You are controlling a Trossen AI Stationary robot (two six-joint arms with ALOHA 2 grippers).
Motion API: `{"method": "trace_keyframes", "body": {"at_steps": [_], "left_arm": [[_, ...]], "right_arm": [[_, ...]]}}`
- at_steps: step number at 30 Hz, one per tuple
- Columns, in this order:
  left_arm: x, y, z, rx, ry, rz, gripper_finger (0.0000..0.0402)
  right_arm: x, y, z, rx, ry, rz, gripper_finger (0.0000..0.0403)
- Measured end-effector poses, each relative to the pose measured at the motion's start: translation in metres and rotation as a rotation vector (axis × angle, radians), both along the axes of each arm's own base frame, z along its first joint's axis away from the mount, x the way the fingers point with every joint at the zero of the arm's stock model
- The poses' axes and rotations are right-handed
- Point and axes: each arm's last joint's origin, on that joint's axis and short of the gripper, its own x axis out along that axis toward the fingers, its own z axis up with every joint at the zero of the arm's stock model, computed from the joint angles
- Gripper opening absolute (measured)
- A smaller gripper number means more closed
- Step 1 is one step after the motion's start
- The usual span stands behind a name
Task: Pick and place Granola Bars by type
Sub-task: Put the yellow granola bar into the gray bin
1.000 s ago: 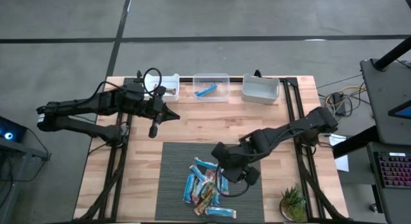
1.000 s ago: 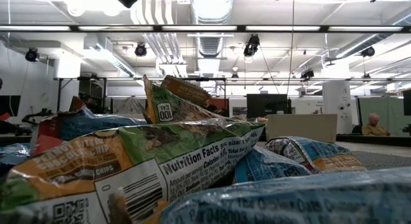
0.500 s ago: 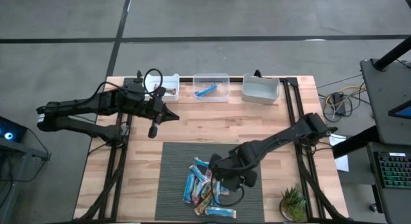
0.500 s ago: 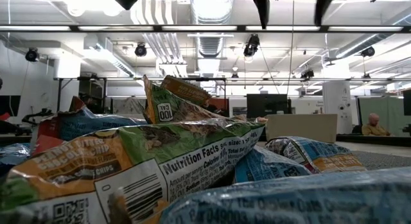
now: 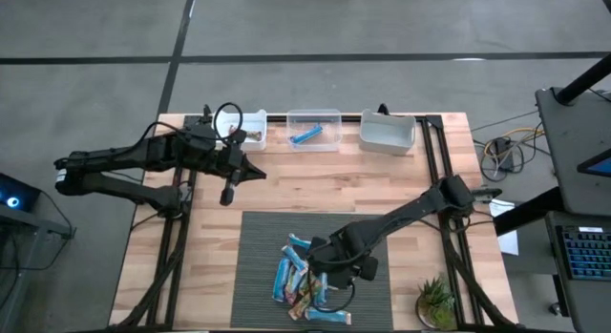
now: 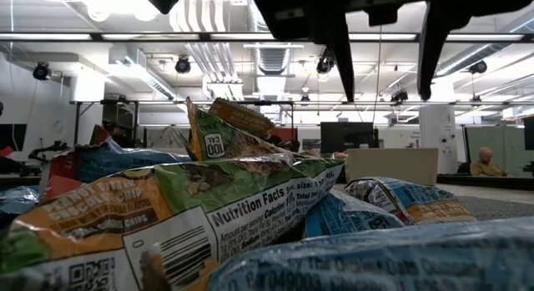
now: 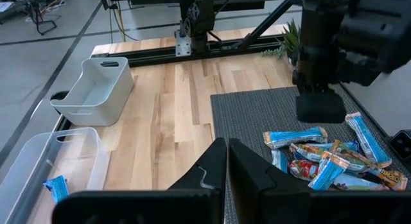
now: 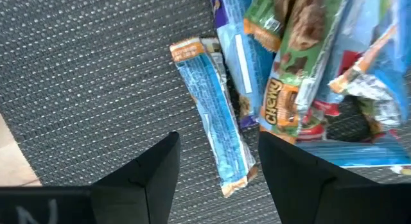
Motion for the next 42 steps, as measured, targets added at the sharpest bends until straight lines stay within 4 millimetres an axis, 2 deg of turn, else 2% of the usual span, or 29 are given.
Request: {"method": "trace_keyframes", "body": {"at_steps": [6, 14, 20, 26, 33, 42], "left_arm": [[0.0, 0.0, 0.0, -0.006, 0.0, 0.002, 0.0], [0.0, 0.0, 0.0, -0.007, -0.004, 0.003, 0.0], [0.0, 0.0, 0.0, -0.007, -0.003, 0.003, 0.0], [0.0, 0.0, 0.0, -0.007, -0.003, 0.003, 0.0], [0.0, 0.0, 0.0, -0.007, -0.002, 0.003, 0.0], [0.0, 0.0, 0.0, -0.007, 0.001, 0.003, 0.0]], "right_arm": [[0.004, 0.001, -0.015, -0.015, 0.041, -0.028, 0.0201], [0.006, -0.001, -0.018, -0.004, 0.056, -0.092, 0.0201], [0.011, -0.013, -0.02, -0.002, 0.061, -0.133, 0.0201], [0.009, -0.023, -0.031, 0.03, 0.114, -0.165, 0.0201], [0.006, -0.023, -0.039, 0.021, 0.125, -0.122, 0.0201], [0.013, -0.022, -0.041, 0.036, 0.038, -0.039, 0.0201]]}}
